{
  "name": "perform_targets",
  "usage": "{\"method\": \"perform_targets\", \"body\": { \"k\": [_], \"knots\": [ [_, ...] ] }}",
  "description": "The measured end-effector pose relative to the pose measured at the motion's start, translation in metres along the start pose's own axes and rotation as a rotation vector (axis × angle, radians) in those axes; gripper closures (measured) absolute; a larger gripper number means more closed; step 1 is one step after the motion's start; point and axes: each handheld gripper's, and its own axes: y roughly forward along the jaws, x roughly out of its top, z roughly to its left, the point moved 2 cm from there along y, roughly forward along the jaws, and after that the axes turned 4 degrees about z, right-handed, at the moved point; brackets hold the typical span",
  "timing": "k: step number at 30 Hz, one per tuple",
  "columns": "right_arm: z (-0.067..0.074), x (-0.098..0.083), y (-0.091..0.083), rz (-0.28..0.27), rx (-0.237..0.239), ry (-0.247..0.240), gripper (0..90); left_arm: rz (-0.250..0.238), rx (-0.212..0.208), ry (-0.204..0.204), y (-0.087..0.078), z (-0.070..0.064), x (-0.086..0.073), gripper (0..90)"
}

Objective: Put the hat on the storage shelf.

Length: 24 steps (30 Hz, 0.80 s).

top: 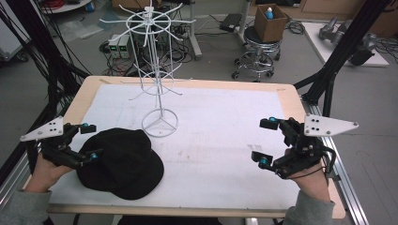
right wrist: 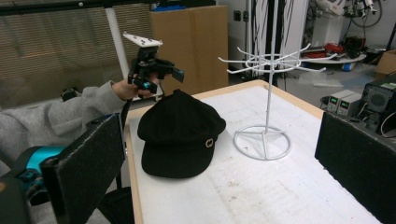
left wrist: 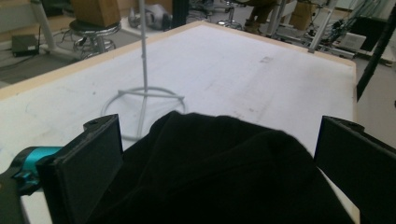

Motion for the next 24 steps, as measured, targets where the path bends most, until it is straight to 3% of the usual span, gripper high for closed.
{"method": "perform_targets", "body": {
  "k": [3,5,14,24],
  "knots": [
    [0.0,0.0,0.0,0.003,0.002,0.004,0.7,0.016,0.02,-0.007,0.001,0.004,-0.005,1.8],
    [0.0,0.0,0.001,0.005,0.003,0.007,0.7,0.024,0.057,-0.005,0.002,0.006,-0.007,1.8],
    [0.0,-0.001,0.003,0.014,0.009,0.003,0.7,0.059,0.043,-0.052,0.005,0.016,-0.019,4.3],
    [0.001,-0.001,0.005,0.026,0.014,0.004,0.7,0.071,0.04,-0.075,0.003,0.02,-0.024,19.5]
  ]
}}
